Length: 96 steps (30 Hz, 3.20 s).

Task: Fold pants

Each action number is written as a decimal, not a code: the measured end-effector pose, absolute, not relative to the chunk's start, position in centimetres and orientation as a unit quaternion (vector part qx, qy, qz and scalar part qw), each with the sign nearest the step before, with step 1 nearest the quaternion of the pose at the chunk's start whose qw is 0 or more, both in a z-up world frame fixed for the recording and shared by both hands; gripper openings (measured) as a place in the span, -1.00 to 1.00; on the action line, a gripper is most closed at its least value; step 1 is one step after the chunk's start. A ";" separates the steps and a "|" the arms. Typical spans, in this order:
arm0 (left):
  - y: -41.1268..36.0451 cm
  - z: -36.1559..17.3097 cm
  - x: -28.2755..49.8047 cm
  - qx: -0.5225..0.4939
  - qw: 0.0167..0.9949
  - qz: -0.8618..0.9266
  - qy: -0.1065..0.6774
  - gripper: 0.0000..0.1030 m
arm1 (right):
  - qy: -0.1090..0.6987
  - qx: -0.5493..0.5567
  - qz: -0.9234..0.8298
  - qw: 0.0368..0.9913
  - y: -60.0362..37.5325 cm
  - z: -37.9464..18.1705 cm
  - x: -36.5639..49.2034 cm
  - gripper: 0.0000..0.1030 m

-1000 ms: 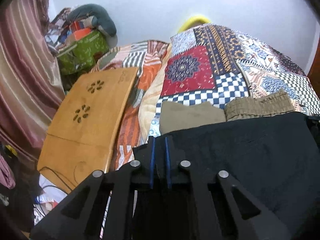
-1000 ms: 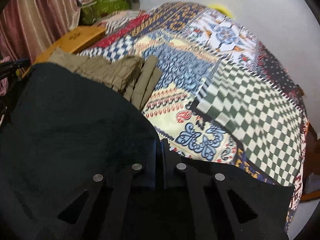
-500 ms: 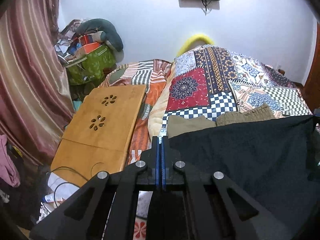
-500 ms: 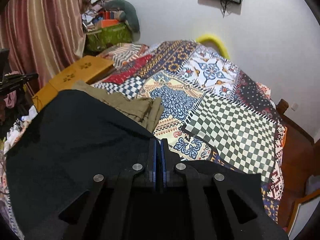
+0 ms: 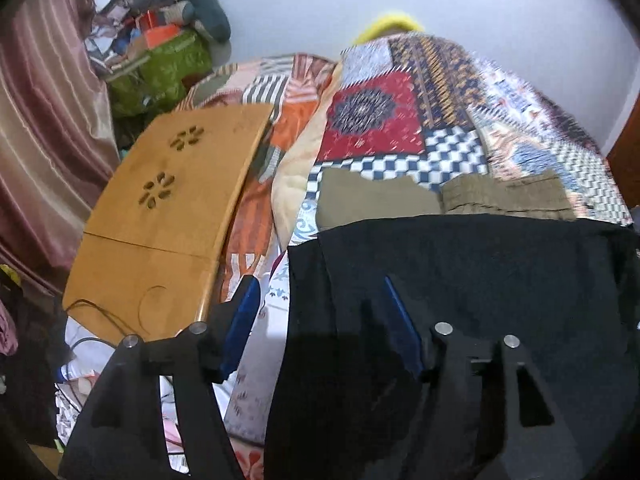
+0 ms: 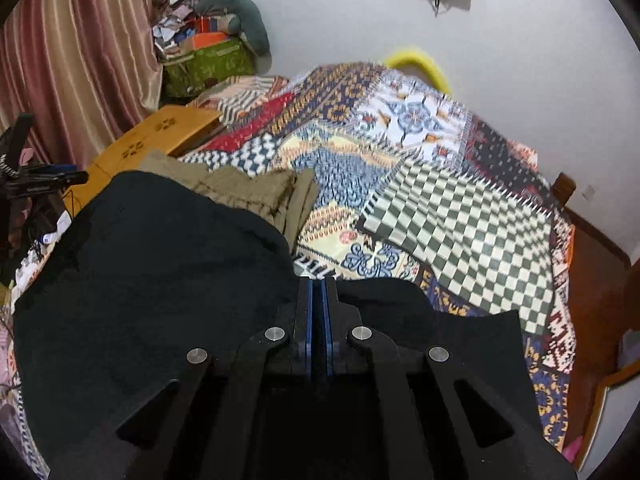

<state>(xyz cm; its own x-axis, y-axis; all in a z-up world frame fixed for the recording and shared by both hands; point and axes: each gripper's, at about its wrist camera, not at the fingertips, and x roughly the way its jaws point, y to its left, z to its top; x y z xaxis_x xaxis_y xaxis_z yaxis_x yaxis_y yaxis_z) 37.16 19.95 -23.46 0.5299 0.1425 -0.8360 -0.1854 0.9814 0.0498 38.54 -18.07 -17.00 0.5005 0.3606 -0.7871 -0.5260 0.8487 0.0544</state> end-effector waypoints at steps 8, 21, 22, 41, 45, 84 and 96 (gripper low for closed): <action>22.6 -28.0 40.4 -0.075 0.853 0.102 0.506 0.36 | 0.445 -0.107 0.265 0.849 -17.2 -19.4 41.2 -0.23; 21.7 -28.9 41.1 -0.064 0.859 0.086 0.501 -0.06 | 0.462 -0.114 0.300 0.826 -15.6 -20.7 42.8 0.31; 21.6 -28.7 41.1 -0.059 0.860 0.088 0.499 -0.12 | 0.468 -0.125 0.293 0.824 -15.3 -21.0 43.1 0.31; 22.6 -25.8 38.9 -0.071 0.870 0.087 0.480 0.34 | 0.482 -0.146 0.290 0.814 -15.2 -22.4 42.7 -0.73; 22.7 -25.6 39.0 -0.064 0.877 0.106 0.464 0.48 | 0.470 -0.130 0.292 0.823 -15.9 -21.0 42.3 0.05; 21.1 -22.8 37.4 -0.018 0.895 0.116 0.431 -0.96 | 0.396 -0.153 0.249 0.870 -17.0 -19.9 40.9 -0.88; 19.0 -17.8 32.9 -0.017 0.915 0.092 0.394 -0.97 | 0.370 -0.119 0.251 0.887 -18.5 -16.3 37.8 -0.88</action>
<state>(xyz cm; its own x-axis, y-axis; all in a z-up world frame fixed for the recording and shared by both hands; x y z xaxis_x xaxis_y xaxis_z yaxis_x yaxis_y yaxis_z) 32.88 18.95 -17.77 0.6734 0.1542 -0.7230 -0.1809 0.9826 0.0411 37.75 -18.48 -16.27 0.6005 0.3564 -0.7157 -0.5324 0.8461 -0.0253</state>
